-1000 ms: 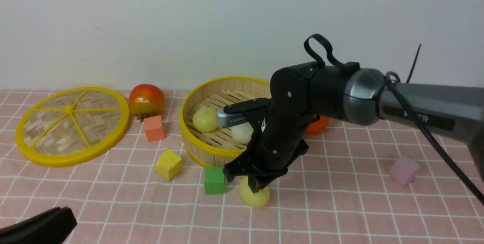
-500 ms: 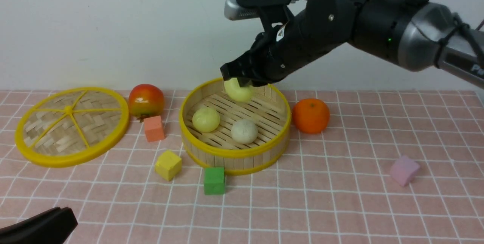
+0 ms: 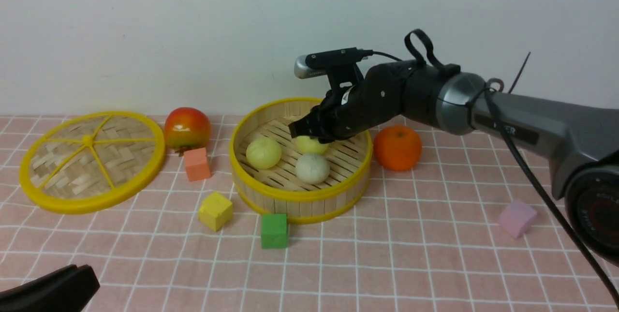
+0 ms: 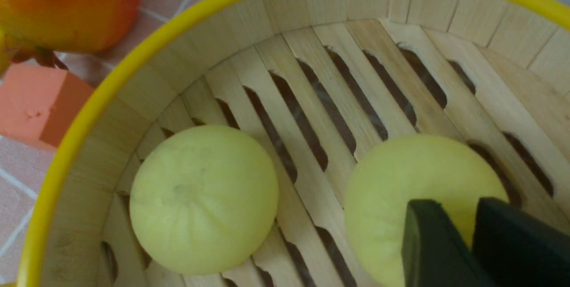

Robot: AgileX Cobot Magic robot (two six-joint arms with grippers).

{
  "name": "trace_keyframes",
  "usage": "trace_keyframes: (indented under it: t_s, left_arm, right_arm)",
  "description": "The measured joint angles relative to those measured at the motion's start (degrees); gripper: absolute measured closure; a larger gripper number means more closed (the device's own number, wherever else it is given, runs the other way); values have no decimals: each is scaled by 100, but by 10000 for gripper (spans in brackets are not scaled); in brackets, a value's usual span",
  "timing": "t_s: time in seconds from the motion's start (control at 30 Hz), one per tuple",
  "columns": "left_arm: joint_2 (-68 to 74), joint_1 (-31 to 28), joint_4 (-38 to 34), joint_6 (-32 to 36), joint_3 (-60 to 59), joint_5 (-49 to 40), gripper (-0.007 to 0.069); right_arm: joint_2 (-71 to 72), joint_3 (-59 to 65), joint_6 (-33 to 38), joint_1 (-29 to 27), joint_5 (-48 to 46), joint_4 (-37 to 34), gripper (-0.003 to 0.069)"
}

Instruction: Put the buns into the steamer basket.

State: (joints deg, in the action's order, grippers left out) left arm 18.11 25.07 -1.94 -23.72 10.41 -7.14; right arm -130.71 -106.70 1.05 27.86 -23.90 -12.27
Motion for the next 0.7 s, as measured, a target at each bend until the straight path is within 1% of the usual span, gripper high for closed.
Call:
trace_keyframes:
  t_s: [0.03, 0.17, 0.23, 0.3, 0.37, 0.43, 0.47, 0.5, 0.53, 0.6, 0.67, 0.7]
  left_arm:
    - [0, 0, 0, 0, 0, 0, 476]
    - [0, 0, 0, 0, 0, 0, 470]
    - [0, 0, 0, 0, 0, 0, 469]
    - [0, 0, 0, 0, 0, 0, 468]
    - [0, 0, 0, 0, 0, 0, 466]
    - [0, 0, 0, 0, 0, 0, 466]
    - [0, 0, 0, 0, 0, 0, 466]
    - [0, 0, 0, 0, 0, 0, 463]
    - [0, 0, 0, 0, 0, 0, 463]
    - [0, 0, 0, 0, 0, 0, 461]
    - [0, 0, 0, 0, 0, 0, 459]
    - [0, 0, 0, 0, 0, 0, 459]
  right_arm:
    - [-5, -2, 0, 0, 8, 6, 441]
    - [0, -22, 4, 0, 25, 50, 289]
    - [60, -25, 4, 0, -126, 82, 230]
    - [265, -10, 11, 0, -455, 120, 189]
    - [647, -4, 11, 0, -1003, 206, 173]
    - [1186, -4, 13, 0, -1670, 346, 187]
    - [1245, -4, 13, 0, -1748, 382, 194]
    - [1723, -18, -24, 0, -2419, 515, 238]
    - [1784, -19, -37, 0, -2507, 543, 246]
    - [2496, -34, -71, 0, -3617, 688, 370]
    - [2947, 69, -105, 0, -4268, 741, 489]
    - [3027, 83, -144, 0, -4361, 741, 501]
